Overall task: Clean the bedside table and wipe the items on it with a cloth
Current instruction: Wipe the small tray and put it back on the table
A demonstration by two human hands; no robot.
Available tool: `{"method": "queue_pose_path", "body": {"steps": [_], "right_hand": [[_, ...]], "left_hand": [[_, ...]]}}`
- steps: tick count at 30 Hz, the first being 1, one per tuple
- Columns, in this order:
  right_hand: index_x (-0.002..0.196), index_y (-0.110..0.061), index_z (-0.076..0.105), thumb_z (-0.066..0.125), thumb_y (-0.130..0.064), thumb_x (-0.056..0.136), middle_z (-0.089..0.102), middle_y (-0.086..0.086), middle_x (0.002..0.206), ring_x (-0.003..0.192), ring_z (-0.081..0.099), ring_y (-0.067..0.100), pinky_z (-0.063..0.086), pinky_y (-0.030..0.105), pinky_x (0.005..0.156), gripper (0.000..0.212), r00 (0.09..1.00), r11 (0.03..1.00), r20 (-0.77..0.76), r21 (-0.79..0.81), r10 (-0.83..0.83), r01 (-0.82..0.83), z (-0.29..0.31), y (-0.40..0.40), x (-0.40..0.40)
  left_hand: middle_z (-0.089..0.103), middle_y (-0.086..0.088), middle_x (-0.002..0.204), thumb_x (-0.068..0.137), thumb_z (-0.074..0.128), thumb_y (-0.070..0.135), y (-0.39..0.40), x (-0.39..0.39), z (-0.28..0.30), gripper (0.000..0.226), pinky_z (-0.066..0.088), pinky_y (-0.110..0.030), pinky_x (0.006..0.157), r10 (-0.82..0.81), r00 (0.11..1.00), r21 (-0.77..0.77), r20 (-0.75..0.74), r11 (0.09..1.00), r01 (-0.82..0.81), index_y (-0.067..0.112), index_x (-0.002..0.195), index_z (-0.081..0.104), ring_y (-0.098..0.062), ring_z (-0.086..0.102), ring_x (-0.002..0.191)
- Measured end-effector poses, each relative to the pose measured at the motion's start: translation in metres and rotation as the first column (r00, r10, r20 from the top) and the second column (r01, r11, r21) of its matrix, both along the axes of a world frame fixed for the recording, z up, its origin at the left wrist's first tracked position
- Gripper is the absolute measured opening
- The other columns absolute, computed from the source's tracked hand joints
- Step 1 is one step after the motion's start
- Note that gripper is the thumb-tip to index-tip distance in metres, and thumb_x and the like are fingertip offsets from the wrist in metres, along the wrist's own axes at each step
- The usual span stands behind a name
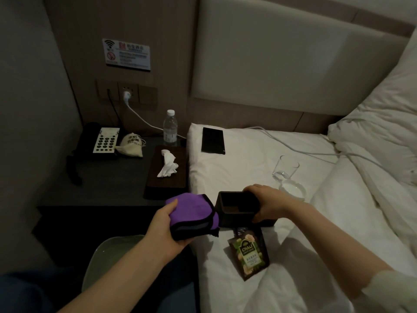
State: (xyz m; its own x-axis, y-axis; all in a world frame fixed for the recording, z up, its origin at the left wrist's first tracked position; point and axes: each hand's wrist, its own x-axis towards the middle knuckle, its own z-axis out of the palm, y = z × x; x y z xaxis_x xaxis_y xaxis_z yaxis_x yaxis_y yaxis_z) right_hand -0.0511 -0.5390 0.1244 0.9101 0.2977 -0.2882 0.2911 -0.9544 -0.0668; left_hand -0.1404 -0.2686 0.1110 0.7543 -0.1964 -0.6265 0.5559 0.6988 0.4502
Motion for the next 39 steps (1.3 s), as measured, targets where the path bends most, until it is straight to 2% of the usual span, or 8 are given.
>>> {"method": "queue_pose_path", "body": {"steps": [6,13,21,25,31,33,35,39], "right_hand": [[0.131,-0.030,0.046,0.076,-0.051,0.059,0.055,-0.007,0.118,0.104,0.048,0.013,0.047,0.028,0.085,0.081,0.984,0.999,0.177,0.048,0.006,-0.014,0.009,0.002,-0.007],[0.142,-0.036,0.035,0.055,-0.073,0.062,0.051,-0.015,0.119,0.104,0.043,0.009,0.042,0.025,0.086,0.090,0.894,0.995,0.437,-0.017,0.096,-0.098,0.042,0.037,-0.028],[0.146,-0.036,0.033,0.051,-0.076,0.061,0.050,-0.017,0.115,0.096,0.039,0.008,0.037,0.022,0.079,0.095,0.859,0.970,0.490,0.096,0.149,-0.223,0.072,0.130,-0.050],[0.148,-0.037,0.025,0.055,-0.072,0.055,0.052,-0.018,0.113,0.094,0.039,0.006,0.042,0.022,0.082,0.104,0.858,0.936,0.474,0.172,0.196,-0.308,0.085,0.172,-0.059],[0.141,-0.039,0.023,0.066,-0.067,0.053,0.051,-0.021,0.115,0.093,0.041,0.000,0.039,0.017,0.079,0.102,0.857,0.859,0.454,0.307,0.245,-0.409,0.102,0.216,-0.075],[0.145,-0.041,0.016,0.067,-0.066,0.053,0.049,-0.019,0.122,0.101,0.043,-0.001,0.043,0.020,0.089,0.108,0.876,0.846,0.414,0.350,0.246,-0.403,0.105,0.227,-0.084],[0.145,-0.042,0.012,0.070,-0.064,0.055,0.046,-0.020,0.127,0.106,0.041,-0.003,0.042,0.022,0.095,0.110,0.880,0.841,0.401,0.359,0.254,-0.406,0.109,0.235,-0.091],[0.147,-0.039,0.009,0.071,-0.062,0.058,0.048,-0.019,0.129,0.104,0.039,-0.003,0.037,0.021,0.093,0.111,0.848,0.861,0.447,0.271,0.284,-0.431,0.115,0.246,-0.100]], "left_hand": [[0.065,-0.016,0.113,0.095,0.053,0.034,0.009,0.000,0.014,0.029,0.060,-0.045,0.058,0.031,0.999,-0.033,0.039,0.999,-0.030,0.014,0.116,0.059,-0.037,0.064,0.096],[0.066,-0.012,0.117,0.091,0.059,0.030,0.037,0.006,0.050,0.040,0.054,-0.043,0.081,0.105,0.964,0.089,0.245,0.988,-0.130,0.016,0.129,0.055,-0.031,0.064,0.104],[0.075,-0.003,0.100,0.084,0.066,0.030,0.093,0.002,0.115,0.036,0.057,-0.030,0.060,0.249,0.831,0.105,0.497,0.934,-0.342,0.019,0.118,0.063,-0.019,0.073,0.085],[0.073,-0.005,0.107,0.076,0.067,0.028,0.136,-0.004,0.142,0.044,0.058,-0.025,0.067,0.016,0.717,0.249,0.696,0.932,-0.262,0.013,0.118,0.065,-0.016,0.071,0.092],[0.075,0.002,0.096,0.077,0.071,0.025,0.180,0.000,0.165,0.022,0.054,-0.017,0.065,-0.546,0.591,0.749,0.594,0.644,-0.158,0.022,0.098,0.073,-0.011,0.072,0.085],[0.075,0.005,0.092,0.083,0.071,0.019,0.189,0.006,0.165,0.017,0.054,-0.017,0.066,-0.680,0.570,0.879,0.460,0.441,-0.183,0.026,0.097,0.071,-0.007,0.071,0.083],[0.073,0.006,0.093,0.085,0.070,0.018,0.193,0.012,0.161,0.017,0.057,-0.023,0.073,-0.788,0.525,0.947,0.322,0.258,-0.194,0.027,0.099,0.070,-0.006,0.070,0.084],[0.071,0.007,0.091,0.083,0.071,0.022,0.203,0.008,0.151,0.017,0.058,-0.036,0.081,-0.872,0.446,0.967,0.203,0.106,-0.232,0.027,0.099,0.071,-0.006,0.069,0.085]]}}
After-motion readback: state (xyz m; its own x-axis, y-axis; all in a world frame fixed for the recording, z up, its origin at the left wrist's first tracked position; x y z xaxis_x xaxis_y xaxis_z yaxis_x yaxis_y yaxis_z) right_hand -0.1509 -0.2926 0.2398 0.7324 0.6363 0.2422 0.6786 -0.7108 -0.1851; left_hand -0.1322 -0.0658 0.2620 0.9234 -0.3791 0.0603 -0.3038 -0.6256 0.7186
